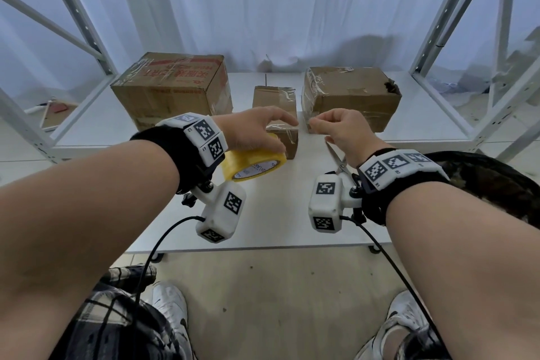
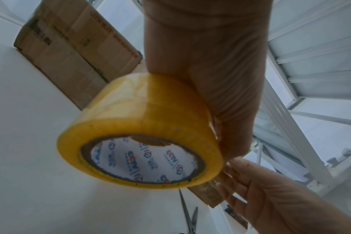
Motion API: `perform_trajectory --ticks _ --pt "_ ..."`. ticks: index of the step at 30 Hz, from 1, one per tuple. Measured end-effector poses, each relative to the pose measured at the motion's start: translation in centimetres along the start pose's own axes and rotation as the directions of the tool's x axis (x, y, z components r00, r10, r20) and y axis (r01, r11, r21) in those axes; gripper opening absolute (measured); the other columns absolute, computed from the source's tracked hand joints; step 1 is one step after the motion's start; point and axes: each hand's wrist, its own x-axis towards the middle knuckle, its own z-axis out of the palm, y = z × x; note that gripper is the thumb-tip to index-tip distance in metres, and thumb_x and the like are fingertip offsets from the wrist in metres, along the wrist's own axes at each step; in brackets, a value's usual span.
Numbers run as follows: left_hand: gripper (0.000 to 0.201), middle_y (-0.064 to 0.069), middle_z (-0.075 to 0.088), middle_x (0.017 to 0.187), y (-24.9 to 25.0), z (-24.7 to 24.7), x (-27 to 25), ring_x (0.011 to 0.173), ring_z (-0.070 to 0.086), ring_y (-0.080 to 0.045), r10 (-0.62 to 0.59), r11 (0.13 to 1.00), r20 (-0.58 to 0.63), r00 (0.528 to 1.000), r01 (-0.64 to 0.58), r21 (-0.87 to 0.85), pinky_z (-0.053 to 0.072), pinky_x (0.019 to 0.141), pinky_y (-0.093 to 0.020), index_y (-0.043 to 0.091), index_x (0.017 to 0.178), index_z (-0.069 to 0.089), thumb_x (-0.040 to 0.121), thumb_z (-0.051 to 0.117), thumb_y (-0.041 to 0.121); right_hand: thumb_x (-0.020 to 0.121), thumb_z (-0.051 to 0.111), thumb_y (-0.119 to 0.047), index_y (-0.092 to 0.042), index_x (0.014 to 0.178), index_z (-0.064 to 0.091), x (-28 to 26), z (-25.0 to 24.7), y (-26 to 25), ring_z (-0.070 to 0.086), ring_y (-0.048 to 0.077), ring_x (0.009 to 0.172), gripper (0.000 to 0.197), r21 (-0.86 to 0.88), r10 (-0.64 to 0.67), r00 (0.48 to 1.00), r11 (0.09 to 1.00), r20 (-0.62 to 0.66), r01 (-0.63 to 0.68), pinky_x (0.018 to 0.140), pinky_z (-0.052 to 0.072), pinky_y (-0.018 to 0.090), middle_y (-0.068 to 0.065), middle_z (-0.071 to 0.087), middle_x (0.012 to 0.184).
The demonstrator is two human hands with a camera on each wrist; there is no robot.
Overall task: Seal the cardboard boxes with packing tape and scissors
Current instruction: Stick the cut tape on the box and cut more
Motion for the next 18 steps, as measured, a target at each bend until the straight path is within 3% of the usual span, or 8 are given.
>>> perform_trajectory --ticks 2,7,11,15,18 --pt "0.055 0.009 0.043 0.125 -0.3 -0.1 0.0 0.101 0.046 -0.012 -0.006 1.000 -0.018 1.000 0.007 0.017 0.039 0.090 -0.028 0.035 0.135 0.046 0.086 0.068 0.022 0.085 0.072 -0.019 -0.013 0.082 0.066 0.2 0.1 -0.3 0.062 0.019 0.086 0.009 -0.056 -0.044 0.999 0.997 0.014 0.044 0.080 0.050 0.031 0.011 0.070 0.092" --pt "0.058 0.002 0.039 0.139 -1.7 0.5 0.5 0.117 0.045 -0.014 0.034 0.976 -0.027 0.999 -0.028 0.215 0.038 0.102 -0.027 0.023 0.137 0.044 0.085 0.069 0.017 0.086 0.069 -0.011 -0.010 0.082 0.065 0.5 0.9 -1.7 0.066 0.019 0.079 0.006 -0.292 -0.173 0.978 0.935 0.113 0.199 0.078 0.055 0.027 0.006 0.068 0.081" --pt "0.057 -0.005 0.030 0.140 -3.4 1.9 0.5 0.096 0.049 -0.015 -0.018 0.915 -0.110 0.994 0.060 0.399 0.045 0.091 -0.026 0.020 0.139 0.038 0.089 0.065 0.024 0.088 0.065 -0.007 -0.007 0.086 0.062 0.8 1.0 -3.0 0.055 0.009 0.069 0.003 -0.501 -0.265 0.943 0.800 0.202 0.332 0.065 0.044 0.013 0.000 0.059 0.077" --pt "0.052 -0.008 0.033 0.132 -5.0 3.9 0.9 0.093 0.055 -0.025 -0.021 0.882 -0.127 0.992 0.078 0.464 0.050 0.090 -0.038 0.015 0.128 0.041 0.086 0.068 0.029 0.087 0.065 -0.007 -0.011 0.083 0.061 0.8 0.9 -2.9 0.054 0.006 0.068 0.007 -0.532 -0.227 0.925 0.765 0.304 0.362 0.063 0.043 0.012 -0.004 0.058 0.076" --pt "0.046 -0.004 0.041 0.117 -4.9 4.5 1.3 0.095 0.055 -0.025 -0.057 0.882 -0.066 0.996 0.081 0.465 0.049 0.085 -0.033 0.014 0.120 0.046 0.085 0.069 0.032 0.087 0.065 -0.007 -0.011 0.085 0.060 1.1 1.2 -2.8 0.053 0.005 0.068 0.006 -0.483 -0.221 0.931 0.806 0.291 0.342 0.066 0.045 0.014 -0.004 0.058 0.076"
